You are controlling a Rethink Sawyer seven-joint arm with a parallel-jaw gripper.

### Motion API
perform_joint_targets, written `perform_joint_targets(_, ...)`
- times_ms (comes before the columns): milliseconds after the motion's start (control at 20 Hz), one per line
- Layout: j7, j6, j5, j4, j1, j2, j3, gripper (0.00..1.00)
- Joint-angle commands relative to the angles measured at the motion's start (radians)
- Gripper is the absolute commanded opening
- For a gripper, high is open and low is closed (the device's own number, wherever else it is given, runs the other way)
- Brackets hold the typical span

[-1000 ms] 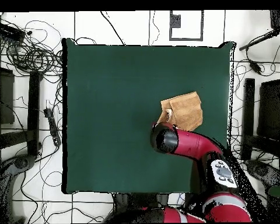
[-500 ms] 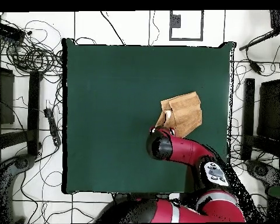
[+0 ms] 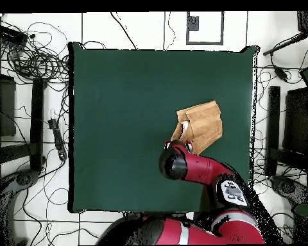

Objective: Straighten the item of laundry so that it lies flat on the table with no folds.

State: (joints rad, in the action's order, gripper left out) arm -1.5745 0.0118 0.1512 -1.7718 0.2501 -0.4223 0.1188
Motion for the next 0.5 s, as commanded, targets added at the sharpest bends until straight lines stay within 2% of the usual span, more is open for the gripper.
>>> perform_joint_targets(50, -0.209, -0.019, -0.017, -0.085, -0.033, 0.042, -0.036, 1.00)
perform_joint_targets(250, -0.173, -0.013, 0.018, -0.096, -0.022, 0.038, -0.046, 1.00)
perform_joint_targets(500, -0.192, -0.085, 0.049, -0.176, 0.018, 0.023, -0.063, 1.00)
